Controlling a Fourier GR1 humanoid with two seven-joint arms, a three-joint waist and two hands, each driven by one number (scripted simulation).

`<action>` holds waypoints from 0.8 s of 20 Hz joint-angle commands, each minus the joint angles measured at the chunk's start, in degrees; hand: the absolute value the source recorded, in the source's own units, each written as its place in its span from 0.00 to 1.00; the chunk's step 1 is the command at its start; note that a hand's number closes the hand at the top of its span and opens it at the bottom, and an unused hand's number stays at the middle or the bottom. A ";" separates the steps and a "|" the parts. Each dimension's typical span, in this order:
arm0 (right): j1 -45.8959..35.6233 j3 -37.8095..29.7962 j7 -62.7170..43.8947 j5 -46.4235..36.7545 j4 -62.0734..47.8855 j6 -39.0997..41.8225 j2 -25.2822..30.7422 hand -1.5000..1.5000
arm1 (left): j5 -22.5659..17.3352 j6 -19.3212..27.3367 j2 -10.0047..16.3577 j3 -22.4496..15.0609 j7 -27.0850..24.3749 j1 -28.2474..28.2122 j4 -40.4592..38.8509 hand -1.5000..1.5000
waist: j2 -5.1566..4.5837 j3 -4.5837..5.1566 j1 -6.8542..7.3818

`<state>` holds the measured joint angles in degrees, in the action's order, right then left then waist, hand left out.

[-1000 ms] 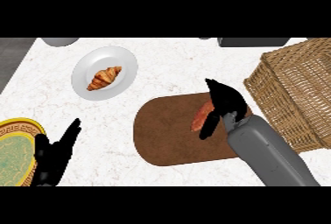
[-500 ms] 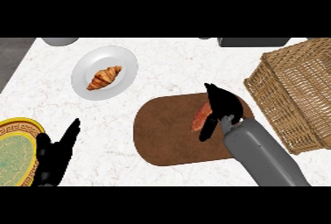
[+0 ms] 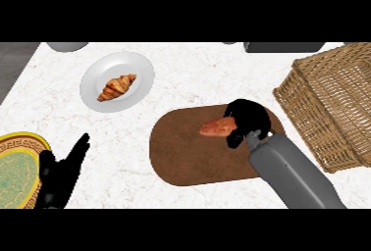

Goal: Pick the sweet potato from the cutting board and place it in the basket

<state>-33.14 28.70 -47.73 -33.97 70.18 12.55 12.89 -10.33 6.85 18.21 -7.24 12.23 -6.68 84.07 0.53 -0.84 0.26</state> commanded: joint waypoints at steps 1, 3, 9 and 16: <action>-1.49 0.22 0.72 -2.66 -1.01 1.56 -0.41 1.00 | -1.53 -2.40 0.70 0.82 3.08 -1.26 -1.14 0.50 | -0.53 0.85 0.14; 0.99 0.17 5.31 -3.29 -2.24 0.29 1.09 1.00 | 0.45 -0.41 -1.21 -0.19 3.32 -0.10 -3.30 0.50 | -0.63 0.84 -0.06; 11.53 9.05 16.42 -5.62 12.60 2.47 9.27 1.00 | -0.62 -1.11 -0.66 1.40 3.01 -1.80 -2.80 0.50 | -0.08 0.82 -2.40; 26.59 17.99 28.75 -12.48 35.39 -5.43 26.23 1.00 | -1.87 -0.83 0.01 3.53 1.88 -6.76 -0.04 0.50 | 0.92 0.80 -5.42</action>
<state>-14.50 43.63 -25.10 -43.42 95.07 11.53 30.34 -10.28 6.83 18.52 -4.39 12.38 -11.13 85.94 1.81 -0.75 -3.86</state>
